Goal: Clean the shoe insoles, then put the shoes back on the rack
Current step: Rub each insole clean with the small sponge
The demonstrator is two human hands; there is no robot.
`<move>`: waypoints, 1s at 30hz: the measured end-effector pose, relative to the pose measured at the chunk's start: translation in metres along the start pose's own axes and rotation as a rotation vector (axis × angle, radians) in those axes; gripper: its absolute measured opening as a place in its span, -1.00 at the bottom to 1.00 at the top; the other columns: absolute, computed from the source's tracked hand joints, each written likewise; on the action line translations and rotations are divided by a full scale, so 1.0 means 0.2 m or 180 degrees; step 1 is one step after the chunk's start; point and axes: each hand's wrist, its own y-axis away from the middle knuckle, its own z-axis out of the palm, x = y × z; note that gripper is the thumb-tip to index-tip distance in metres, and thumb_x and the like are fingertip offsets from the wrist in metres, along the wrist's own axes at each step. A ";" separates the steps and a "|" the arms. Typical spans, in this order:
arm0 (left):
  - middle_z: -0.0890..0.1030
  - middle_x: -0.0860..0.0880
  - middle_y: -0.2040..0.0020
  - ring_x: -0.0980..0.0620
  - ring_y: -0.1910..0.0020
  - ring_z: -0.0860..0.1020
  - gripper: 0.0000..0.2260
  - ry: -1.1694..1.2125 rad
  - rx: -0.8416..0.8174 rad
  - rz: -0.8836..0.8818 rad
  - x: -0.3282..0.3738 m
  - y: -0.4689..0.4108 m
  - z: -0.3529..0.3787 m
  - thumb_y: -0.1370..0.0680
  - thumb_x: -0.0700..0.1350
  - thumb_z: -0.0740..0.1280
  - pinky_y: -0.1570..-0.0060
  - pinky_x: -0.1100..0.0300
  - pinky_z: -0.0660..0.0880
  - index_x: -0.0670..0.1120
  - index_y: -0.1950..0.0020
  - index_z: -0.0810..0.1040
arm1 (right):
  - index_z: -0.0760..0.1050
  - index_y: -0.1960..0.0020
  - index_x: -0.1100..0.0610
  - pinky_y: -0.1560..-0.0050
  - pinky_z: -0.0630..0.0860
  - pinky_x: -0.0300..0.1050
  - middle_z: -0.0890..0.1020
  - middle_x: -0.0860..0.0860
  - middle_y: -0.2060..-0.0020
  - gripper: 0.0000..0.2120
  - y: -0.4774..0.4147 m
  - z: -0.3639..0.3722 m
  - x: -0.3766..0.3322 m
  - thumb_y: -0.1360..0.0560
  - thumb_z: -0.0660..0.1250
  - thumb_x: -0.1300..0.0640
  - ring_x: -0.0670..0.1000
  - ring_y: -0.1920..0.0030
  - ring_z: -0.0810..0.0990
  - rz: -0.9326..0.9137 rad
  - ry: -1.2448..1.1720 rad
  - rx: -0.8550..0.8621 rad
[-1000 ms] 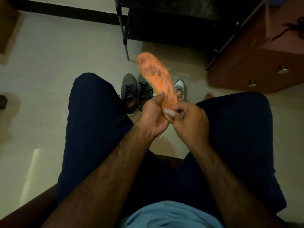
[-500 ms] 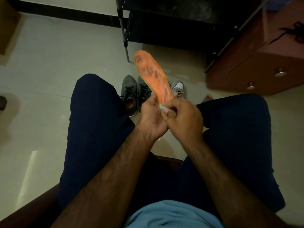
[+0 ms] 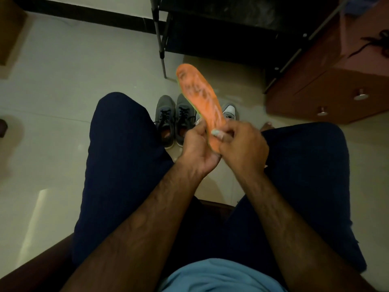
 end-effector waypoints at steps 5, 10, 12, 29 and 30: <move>0.63 -0.24 -0.08 -0.13 -0.10 0.59 -0.49 -0.0102 0.0084 0.0124 0.04 0.02 0.02 -0.73 0.10 0.05 -0.25 0.06 0.47 -0.27 -0.43 0.46 | 0.63 -0.03 -0.09 0.07 0.54 0.03 0.58 -0.08 0.05 -0.91 0.15 -0.02 -0.01 -0.58 0.38 -0.06 0.03 0.02 0.57 -0.0265 0.0151 -0.0268; 0.65 -0.27 -0.13 -0.16 -0.07 0.62 -0.62 -0.0308 0.0165 0.0381 0.04 0.02 0.05 -0.76 -0.04 0.03 -0.24 -0.02 0.52 -0.25 -0.36 0.47 | 0.58 -0.03 -0.05 0.16 0.48 -0.02 0.53 -0.05 0.00 -0.91 -0.02 -0.02 0.02 -0.60 0.37 -0.05 0.05 0.04 0.56 -0.0008 0.0115 0.0004; 0.63 -0.29 -0.20 -0.17 -0.09 0.63 -0.61 -0.0230 0.0233 0.0423 0.04 0.03 0.05 -0.76 -0.04 0.04 -0.13 -0.01 0.60 -0.26 -0.40 0.45 | 0.58 -0.04 -0.05 0.16 0.45 -0.04 0.51 -0.06 0.00 -0.94 0.00 0.00 0.02 -0.61 0.37 -0.01 0.03 0.04 0.55 -0.0088 0.0048 0.0005; 0.58 -0.32 -0.32 -0.24 -0.24 0.61 -0.59 -0.0578 0.0200 0.0751 0.05 0.03 0.07 -0.77 0.00 0.05 -0.05 -0.11 0.65 -0.26 -0.43 0.45 | 0.69 -0.05 0.05 0.36 0.52 -0.34 0.73 0.01 0.10 -0.87 -0.04 -0.02 0.09 -0.54 0.47 0.24 -0.14 0.21 0.68 0.0659 -0.2354 -0.0368; 0.58 -0.33 -0.33 -0.24 -0.23 0.61 -0.59 -0.0527 0.0189 0.0744 0.05 0.03 0.07 -0.77 -0.01 0.05 0.02 -0.07 0.68 -0.26 -0.44 0.44 | 0.68 0.00 -0.01 0.30 0.60 -0.24 0.72 -0.02 0.13 -0.85 -0.05 -0.01 0.10 -0.52 0.49 0.22 -0.07 0.16 0.70 0.0605 -0.2226 -0.0229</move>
